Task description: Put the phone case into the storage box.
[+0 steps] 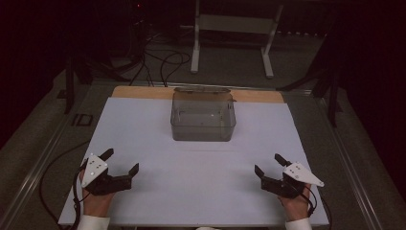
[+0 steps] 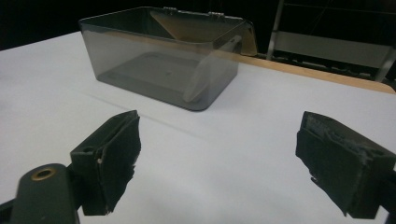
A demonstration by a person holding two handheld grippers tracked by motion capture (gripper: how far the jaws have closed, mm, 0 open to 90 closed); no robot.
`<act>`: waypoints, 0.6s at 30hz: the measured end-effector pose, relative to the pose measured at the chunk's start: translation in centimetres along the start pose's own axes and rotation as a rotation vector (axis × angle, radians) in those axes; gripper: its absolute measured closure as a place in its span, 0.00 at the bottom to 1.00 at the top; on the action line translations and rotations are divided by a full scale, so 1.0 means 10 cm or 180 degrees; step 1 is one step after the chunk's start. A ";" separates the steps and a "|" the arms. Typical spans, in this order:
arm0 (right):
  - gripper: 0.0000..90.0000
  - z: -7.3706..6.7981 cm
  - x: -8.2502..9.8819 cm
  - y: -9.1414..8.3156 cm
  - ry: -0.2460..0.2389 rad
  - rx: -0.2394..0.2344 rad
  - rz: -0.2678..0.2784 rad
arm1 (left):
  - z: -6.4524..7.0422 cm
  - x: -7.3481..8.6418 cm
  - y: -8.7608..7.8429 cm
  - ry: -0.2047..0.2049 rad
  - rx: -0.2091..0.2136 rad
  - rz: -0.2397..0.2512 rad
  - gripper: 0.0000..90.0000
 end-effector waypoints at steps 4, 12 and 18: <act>0.15 0.01 0.02 -0.02 -0.0001 -0.0032 0.0026 | 0.00 0.04 0.02 0.0000 0.0026 -0.0018 0.00; 0.15 0.00 0.03 0.00 0.0007 -0.0037 0.0021 | -0.03 0.07 0.03 -0.0036 0.0024 -0.0034 0.00; 0.15 -0.01 0.03 0.00 -0.0007 -0.0065 0.0022 | -0.04 0.08 0.03 -0.0022 0.0000 -0.0061 0.00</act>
Point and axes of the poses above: each handheld gripper's, and its own axes: y roughly forward along the jaws, x roughly out of its underside, z roughly to its right, the point moved 7 cm from there along y, roughly forward along the jaws, and after that the axes turned 1 degree about y, right-handed, at the moved point
